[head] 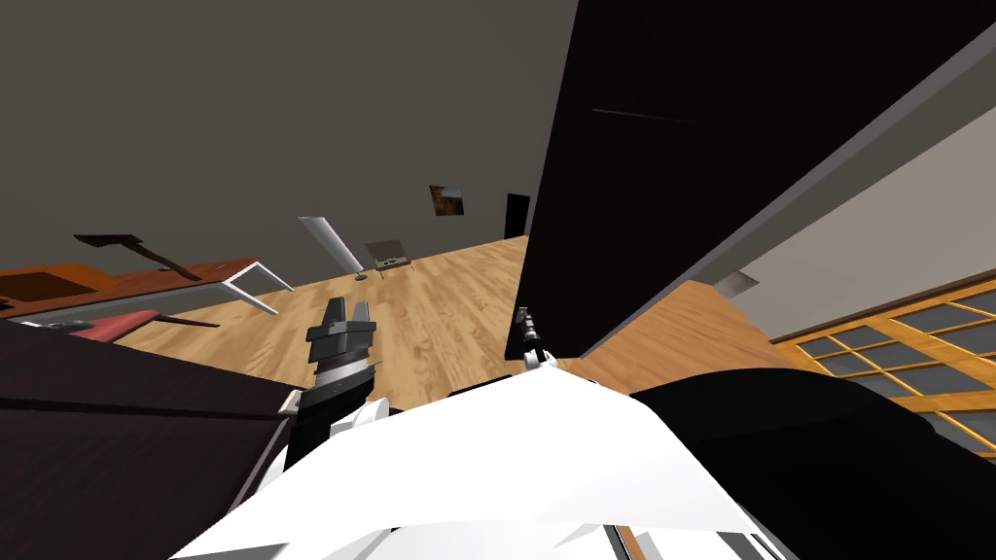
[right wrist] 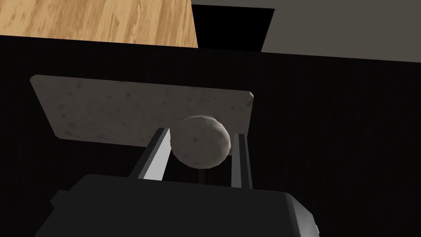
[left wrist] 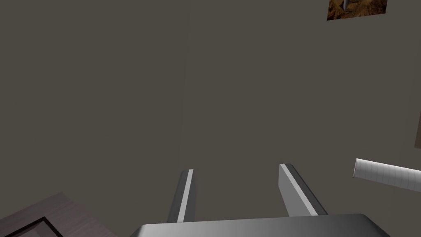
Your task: Push the door open
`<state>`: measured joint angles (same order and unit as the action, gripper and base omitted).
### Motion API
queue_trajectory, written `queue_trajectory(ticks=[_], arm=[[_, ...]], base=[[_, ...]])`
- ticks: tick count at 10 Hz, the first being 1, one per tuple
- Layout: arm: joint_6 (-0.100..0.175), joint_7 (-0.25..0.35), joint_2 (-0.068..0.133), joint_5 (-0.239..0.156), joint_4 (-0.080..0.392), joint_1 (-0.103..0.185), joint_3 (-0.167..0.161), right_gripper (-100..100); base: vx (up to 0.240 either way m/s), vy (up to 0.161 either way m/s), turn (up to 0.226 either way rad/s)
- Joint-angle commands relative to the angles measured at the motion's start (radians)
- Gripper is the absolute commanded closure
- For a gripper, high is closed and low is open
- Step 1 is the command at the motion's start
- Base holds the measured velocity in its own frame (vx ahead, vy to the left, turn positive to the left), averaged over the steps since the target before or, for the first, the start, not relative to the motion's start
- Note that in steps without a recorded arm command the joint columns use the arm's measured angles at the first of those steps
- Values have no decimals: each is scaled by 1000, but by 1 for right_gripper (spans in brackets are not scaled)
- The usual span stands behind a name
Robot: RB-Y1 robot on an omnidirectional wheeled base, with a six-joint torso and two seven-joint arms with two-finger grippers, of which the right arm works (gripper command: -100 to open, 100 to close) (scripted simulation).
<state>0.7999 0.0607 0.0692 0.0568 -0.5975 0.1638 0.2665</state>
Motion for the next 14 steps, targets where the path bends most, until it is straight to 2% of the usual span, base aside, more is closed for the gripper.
queue_trajectory(ticks=[1, 4, 7, 13, 14], arm=[[22, -8, 12, -10, 38, 25, 17, 100], [15, -21, 12, -32, 37, 27, 48, 100], [21, -21, 14, -34, 47, 30, 51, 100], [18, -42, 30, -67, 45, 25, 106, 100], [18, -42, 30, -67, 45, 25, 106, 100]], base=[[138, 61, -59], [173, 67, -54], [72, 8, -9], [178, 29, -41], [145, 21, -44]])
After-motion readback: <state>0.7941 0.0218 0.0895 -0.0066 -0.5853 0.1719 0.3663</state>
